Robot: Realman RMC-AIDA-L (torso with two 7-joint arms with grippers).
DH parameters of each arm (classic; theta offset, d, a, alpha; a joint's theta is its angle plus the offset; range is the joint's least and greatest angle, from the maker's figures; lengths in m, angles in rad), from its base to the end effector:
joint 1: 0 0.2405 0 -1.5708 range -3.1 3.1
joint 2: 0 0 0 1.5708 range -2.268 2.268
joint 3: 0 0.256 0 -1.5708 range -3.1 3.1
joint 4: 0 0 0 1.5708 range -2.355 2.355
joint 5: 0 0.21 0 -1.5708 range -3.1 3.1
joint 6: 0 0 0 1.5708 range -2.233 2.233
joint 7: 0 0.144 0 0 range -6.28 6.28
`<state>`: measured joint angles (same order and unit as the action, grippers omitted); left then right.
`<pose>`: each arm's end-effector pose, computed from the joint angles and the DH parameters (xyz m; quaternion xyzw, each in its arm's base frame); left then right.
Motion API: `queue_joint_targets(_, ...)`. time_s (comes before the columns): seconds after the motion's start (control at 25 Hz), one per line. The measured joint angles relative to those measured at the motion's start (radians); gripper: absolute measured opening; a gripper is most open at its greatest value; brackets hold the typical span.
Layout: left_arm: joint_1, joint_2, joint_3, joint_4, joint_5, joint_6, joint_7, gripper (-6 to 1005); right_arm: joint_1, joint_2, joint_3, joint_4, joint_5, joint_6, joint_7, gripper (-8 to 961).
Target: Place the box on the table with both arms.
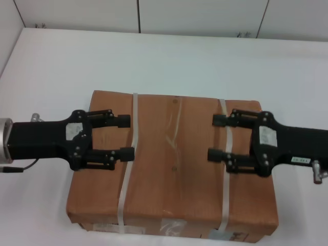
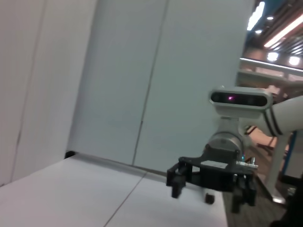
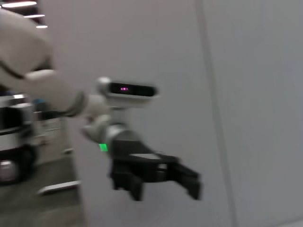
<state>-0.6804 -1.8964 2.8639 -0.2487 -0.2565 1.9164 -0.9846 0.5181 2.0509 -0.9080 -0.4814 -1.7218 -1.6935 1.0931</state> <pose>-0.2730 0.2943 0.0277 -0.9338 -0.1418 -0.3270 0.0297 0.2385 0.2996 -0.0217 -0.9359 0.0977 0.3333 0.0583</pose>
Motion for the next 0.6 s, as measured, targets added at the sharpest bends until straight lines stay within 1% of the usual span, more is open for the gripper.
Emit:
queue_joint_targets(0.16, -0.003, -0.001, 0.0, 0.022, 0.006, 0.01, 0.016, 816, 0.015, -0.001, 0.001, -0.001, -0.026, -0.044, 0.002, 771)
queue_joint_targets(0.24, -0.003, 0.006, 0.0, 0.058, 0.014, 0.013, 0.031, 816, 0.016, 0.0, 0.002, -0.001, -0.027, -0.047, 0.003, 771)
queue_joint_targets(0.6, 0.002, 0.005, 0.0, 0.063, 0.006, 0.014, 0.039, 816, 0.019, 0.004, 0.009, -0.002, -0.024, -0.041, 0.002, 771)
